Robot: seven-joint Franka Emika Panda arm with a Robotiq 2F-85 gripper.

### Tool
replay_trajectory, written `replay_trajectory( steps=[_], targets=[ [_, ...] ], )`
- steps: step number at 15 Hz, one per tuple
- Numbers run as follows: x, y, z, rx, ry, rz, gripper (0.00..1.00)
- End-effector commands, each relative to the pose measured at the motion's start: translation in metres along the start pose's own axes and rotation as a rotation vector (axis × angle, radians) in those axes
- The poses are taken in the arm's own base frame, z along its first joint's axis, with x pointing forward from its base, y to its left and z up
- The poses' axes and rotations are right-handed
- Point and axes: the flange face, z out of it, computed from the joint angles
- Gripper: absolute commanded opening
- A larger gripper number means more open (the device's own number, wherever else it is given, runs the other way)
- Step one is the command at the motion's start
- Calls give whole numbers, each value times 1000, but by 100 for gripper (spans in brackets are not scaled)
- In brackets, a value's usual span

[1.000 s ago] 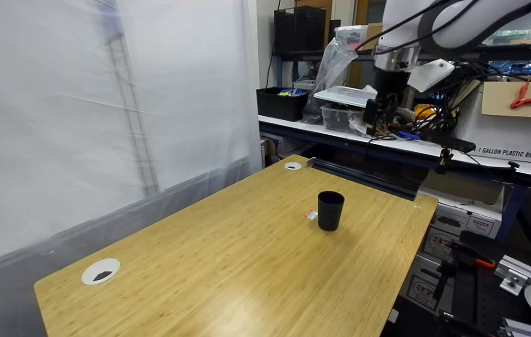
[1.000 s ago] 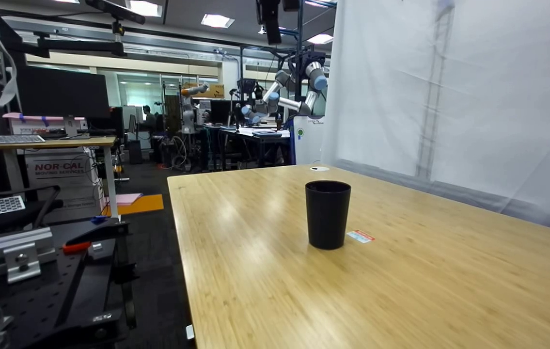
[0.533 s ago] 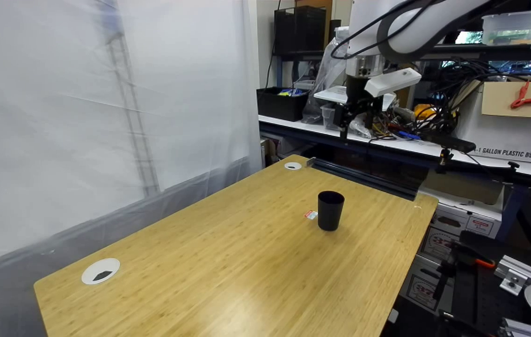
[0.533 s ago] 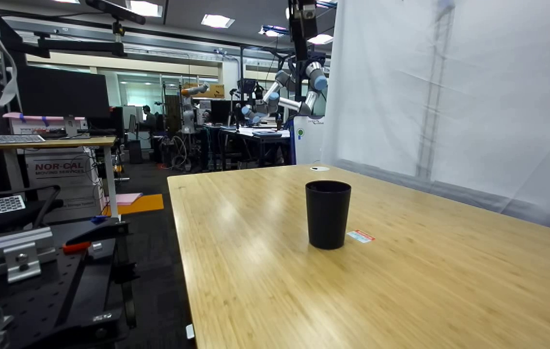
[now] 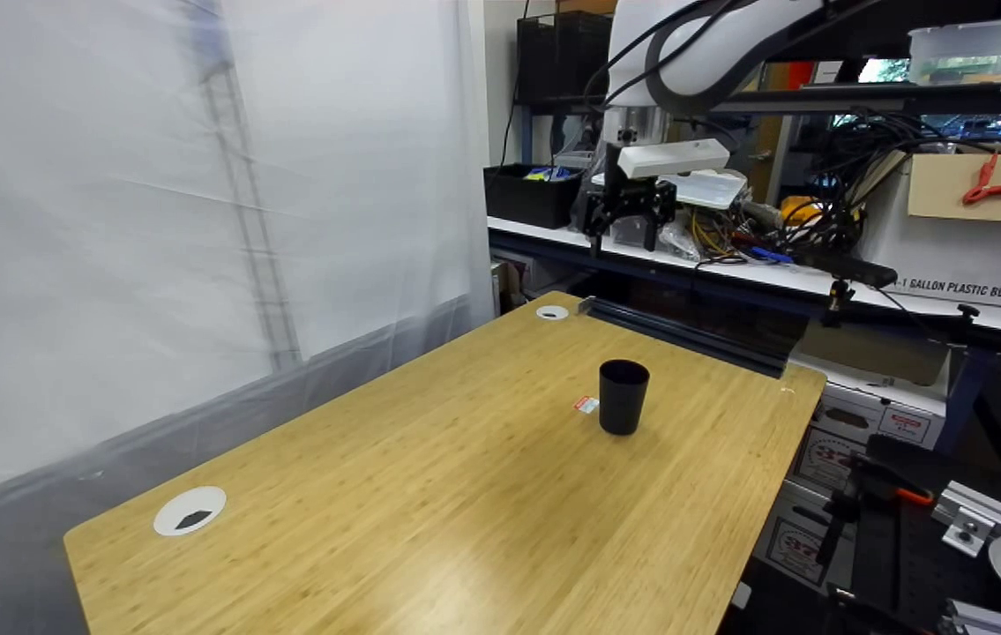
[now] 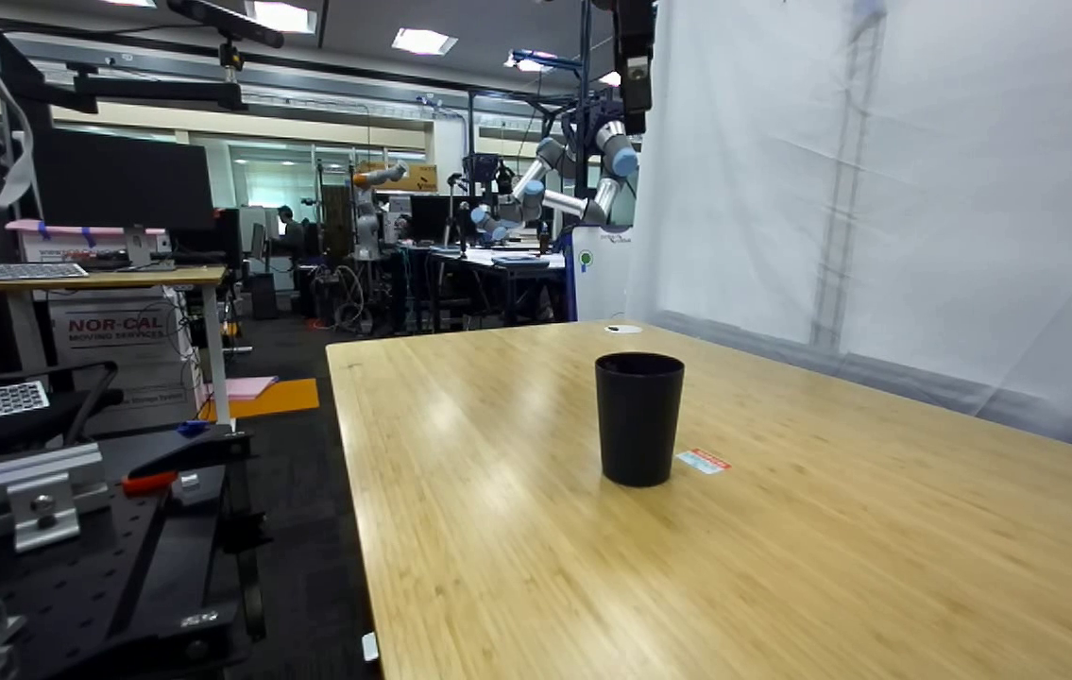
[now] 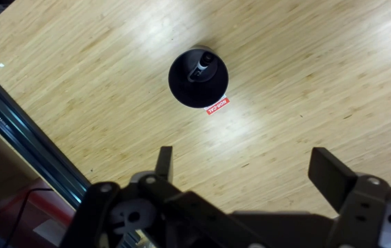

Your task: Remove the black marker from the black cup and put it on the table

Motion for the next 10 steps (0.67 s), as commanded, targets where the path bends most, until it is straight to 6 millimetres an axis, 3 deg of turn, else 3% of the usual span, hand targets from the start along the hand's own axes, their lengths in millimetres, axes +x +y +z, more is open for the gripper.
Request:
replay_trajectory(
  steps=[1, 7, 10],
  targets=[
    [15, -10, 8, 35, -50, 87, 100],
    [23, 18, 56, 30, -134, 202, 100],
    [16, 35, 80, 31, -182, 237, 100]
  ],
)
